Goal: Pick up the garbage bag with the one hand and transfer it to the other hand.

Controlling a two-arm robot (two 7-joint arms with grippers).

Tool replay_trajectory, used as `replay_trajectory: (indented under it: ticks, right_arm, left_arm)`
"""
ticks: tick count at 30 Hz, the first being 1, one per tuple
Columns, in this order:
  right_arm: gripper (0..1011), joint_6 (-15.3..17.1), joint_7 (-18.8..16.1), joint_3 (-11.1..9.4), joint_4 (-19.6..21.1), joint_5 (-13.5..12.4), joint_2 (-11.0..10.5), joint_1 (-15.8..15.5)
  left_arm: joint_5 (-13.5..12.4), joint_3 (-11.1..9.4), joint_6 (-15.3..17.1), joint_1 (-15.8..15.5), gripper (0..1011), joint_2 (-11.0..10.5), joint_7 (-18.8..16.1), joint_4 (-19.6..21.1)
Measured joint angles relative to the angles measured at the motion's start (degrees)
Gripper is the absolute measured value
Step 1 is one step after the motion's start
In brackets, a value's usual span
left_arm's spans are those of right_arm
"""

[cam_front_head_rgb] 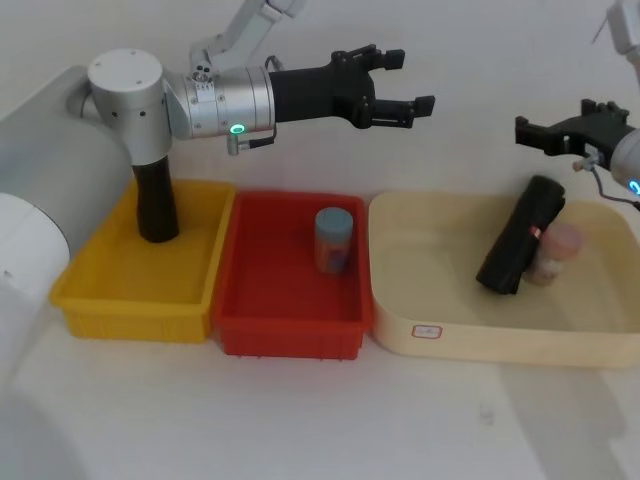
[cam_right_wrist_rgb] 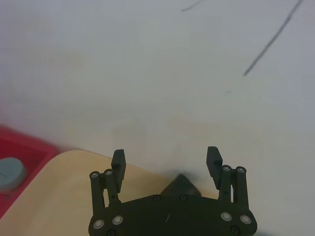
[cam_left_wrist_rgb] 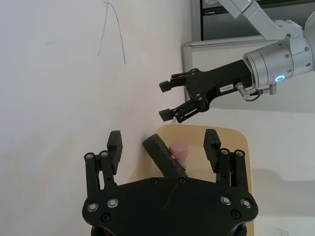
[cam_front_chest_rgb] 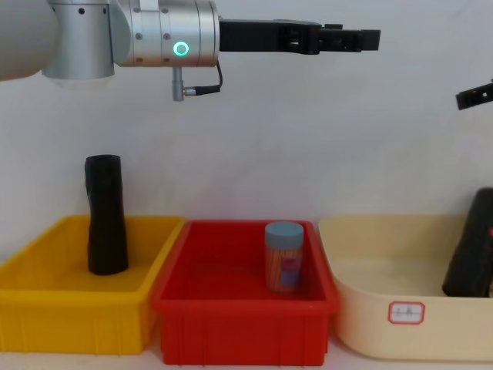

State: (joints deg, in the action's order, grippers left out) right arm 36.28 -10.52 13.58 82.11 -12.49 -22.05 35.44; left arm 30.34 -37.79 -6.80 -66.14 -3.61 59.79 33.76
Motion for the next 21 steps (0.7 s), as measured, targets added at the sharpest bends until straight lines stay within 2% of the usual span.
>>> replay_trajectory:
  ticks: [21]
  right_arm:
    - [1001,1.6,1.3,-1.6,0.7,-0.1,-0.4,-0.7]
  left_arm:
    - [0.0,0.0,0.0,0.0,1002,0.0,0.0,0.0]
